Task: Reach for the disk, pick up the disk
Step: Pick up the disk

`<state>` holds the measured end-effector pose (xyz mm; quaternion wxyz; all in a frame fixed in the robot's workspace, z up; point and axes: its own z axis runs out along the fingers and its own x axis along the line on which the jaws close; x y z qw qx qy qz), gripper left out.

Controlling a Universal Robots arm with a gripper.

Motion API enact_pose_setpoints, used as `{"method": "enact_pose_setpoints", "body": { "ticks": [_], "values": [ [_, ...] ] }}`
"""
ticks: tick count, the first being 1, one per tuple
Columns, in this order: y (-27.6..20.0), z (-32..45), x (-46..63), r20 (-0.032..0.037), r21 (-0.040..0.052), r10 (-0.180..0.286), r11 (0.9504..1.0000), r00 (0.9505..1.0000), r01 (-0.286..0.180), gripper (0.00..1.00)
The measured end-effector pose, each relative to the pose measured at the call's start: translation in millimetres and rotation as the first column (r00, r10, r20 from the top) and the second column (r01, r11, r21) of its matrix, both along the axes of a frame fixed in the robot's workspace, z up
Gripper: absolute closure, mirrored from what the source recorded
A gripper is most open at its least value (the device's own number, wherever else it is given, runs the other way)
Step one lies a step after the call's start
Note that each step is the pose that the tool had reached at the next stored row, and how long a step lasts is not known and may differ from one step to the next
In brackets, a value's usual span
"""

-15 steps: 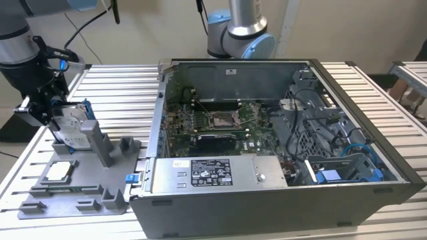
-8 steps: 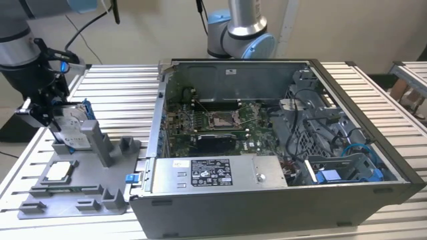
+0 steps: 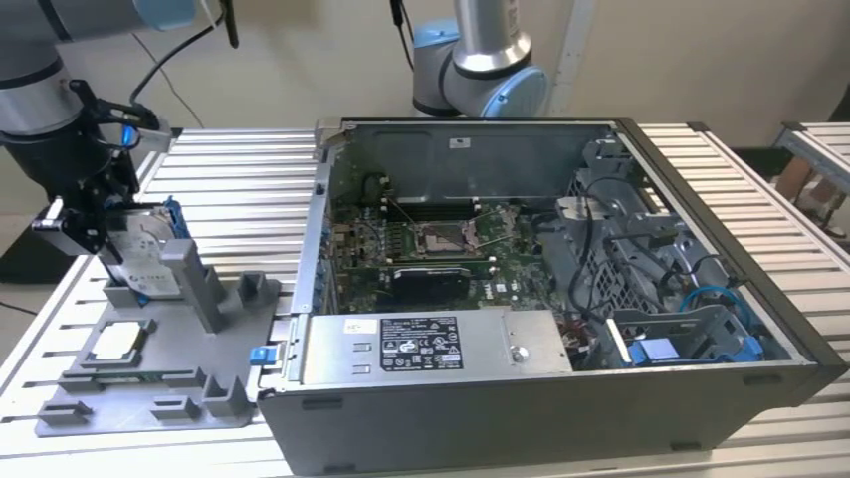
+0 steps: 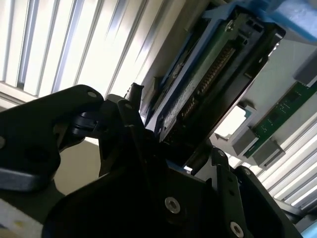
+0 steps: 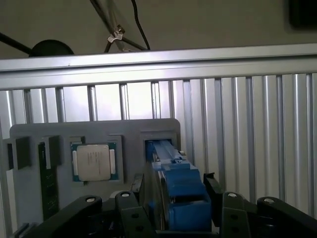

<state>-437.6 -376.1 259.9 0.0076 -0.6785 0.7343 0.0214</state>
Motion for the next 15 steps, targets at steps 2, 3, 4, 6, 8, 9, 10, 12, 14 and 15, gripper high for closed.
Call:
{"method": "enact_pose_setpoints", "body": {
  "ticks": [2,3,4,6,8,9,10,12,14,15],
  "values": [
    [0.0,-0.2,0.0,0.0001,0.0001,0.0,1.0,1.0,0.0,0.0],
    [0.0,-0.3,0.0,0.0002,0.0001,0.0,1.0,1.0,0.0,1.0],
    [0.0,-0.3,0.0,0.0002,0.0001,0.0,1.0,1.0,0.0,1.0],
    [0.0,-0.3,0.0,-0.0001,-0.0004,0.0,1.0,1.0,0.0,1.0],
    [0.0,-0.6,0.1,0.0004,0.0002,0.0,1.0,1.0,0.0,1.0],
    [0.0,-0.6,0.1,0.0003,0.0002,0.0,1.0,1.0,0.0,1.0],
    [0.0,-0.6,0.0,0.0002,0.0002,0.0,1.0,1.0,0.0,1.0],
    [0.0,-0.6,0.0,0.0001,0.0001,0.0,1.0,1.0,0.0,1.0],
    [0.0,-0.7,0.0,0.0001,0.0001,0.0,1.0,1.0,0.0,1.0],
    [0.0,-0.8,0.0,0.0002,0.0001,0.0,1.0,1.0,0.0,1.0]
  ]
}}
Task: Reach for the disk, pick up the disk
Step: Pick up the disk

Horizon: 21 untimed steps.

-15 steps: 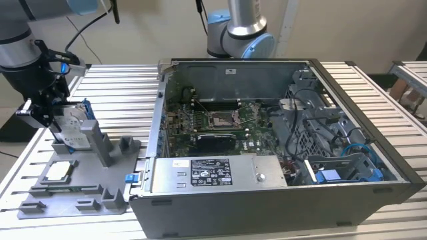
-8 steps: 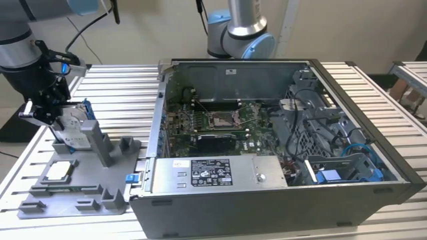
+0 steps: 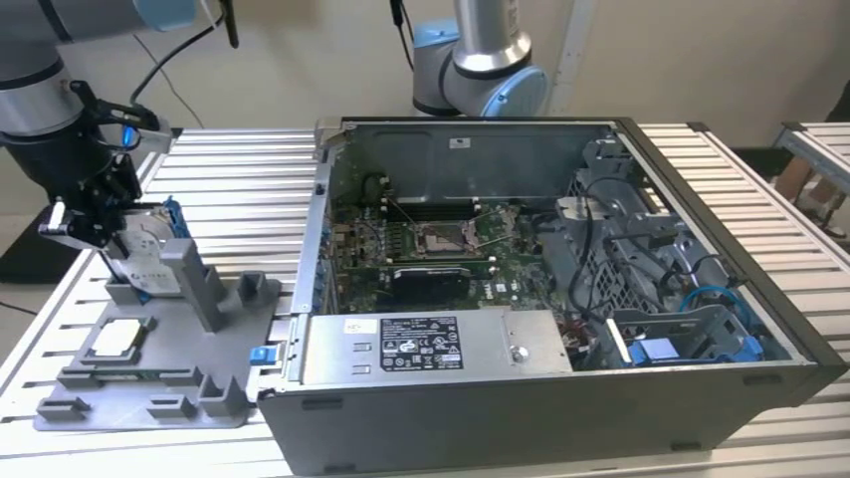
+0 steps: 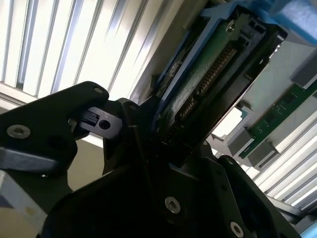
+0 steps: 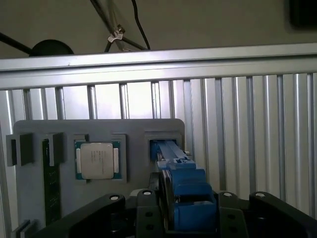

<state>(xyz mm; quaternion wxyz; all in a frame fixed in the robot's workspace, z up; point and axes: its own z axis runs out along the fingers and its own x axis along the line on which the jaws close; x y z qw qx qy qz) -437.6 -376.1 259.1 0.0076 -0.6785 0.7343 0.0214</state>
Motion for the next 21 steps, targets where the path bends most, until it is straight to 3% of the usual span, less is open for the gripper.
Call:
{"method": "enact_pose_setpoints", "body": {
  "ticks": [11,14,21],
  "values": [
    [0.0,0.1,0.0,0.0,-0.0064,0.0,1.0,1.0,0.0,1.0],
    [-0.1,0.4,0.1,-0.0003,0.007,0.0,1.0,1.0,0.0,1.0],
    [0.0,0.4,0.0,-0.0003,0.0039,0.0,1.0,1.0,0.0,1.0]
  ]
}}
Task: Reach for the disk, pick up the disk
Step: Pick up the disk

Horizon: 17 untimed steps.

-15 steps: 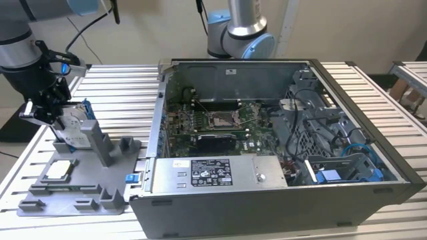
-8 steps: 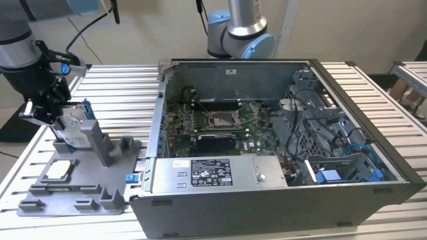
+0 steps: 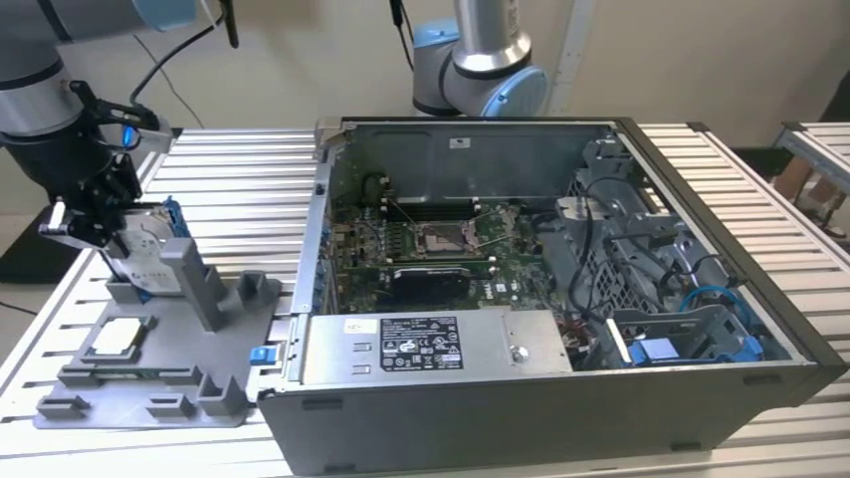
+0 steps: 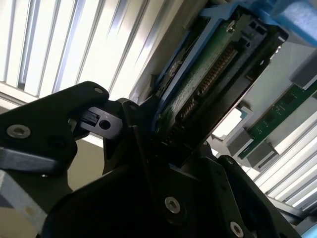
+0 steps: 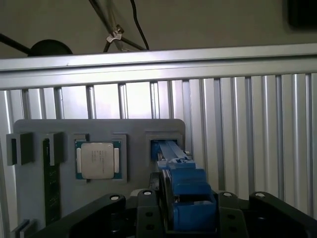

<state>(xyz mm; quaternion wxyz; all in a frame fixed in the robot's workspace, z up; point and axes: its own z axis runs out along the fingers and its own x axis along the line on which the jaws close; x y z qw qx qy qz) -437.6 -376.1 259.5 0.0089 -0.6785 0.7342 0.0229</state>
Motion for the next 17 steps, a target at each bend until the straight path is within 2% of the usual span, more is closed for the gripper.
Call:
{"method": "enact_pose_setpoints", "body": {
  "ticks": [17],
  "values": [
    [0.0,2.0,0.0,0.0004,-0.0022,0.0,1.0,1.0,0.0,1.0]
  ]
}}
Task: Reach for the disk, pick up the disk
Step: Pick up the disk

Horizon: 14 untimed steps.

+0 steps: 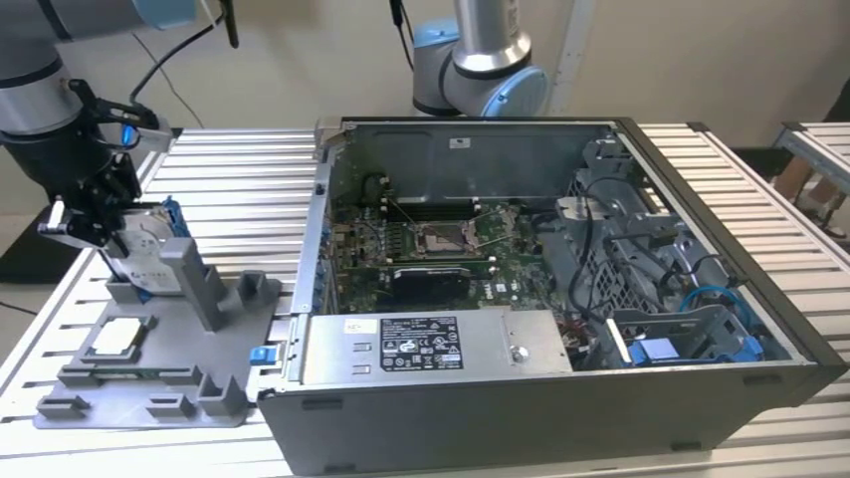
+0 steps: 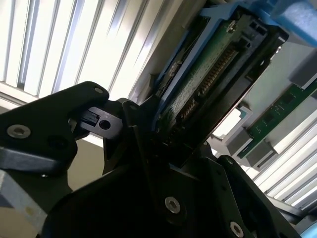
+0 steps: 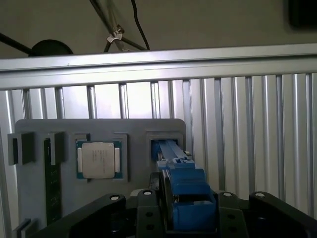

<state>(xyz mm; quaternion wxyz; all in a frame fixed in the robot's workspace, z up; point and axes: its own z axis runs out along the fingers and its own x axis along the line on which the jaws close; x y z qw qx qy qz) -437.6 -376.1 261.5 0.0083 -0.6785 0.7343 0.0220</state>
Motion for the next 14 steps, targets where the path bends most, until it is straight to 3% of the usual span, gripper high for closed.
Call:
{"method": "enact_pose_setpoints", "body": {
  "ticks": [14],
  "values": [
    [0.0,14.0,0.0,-0.0003,0.0,0.0,1.0,1.0,0.0,1.0]
  ]
}}
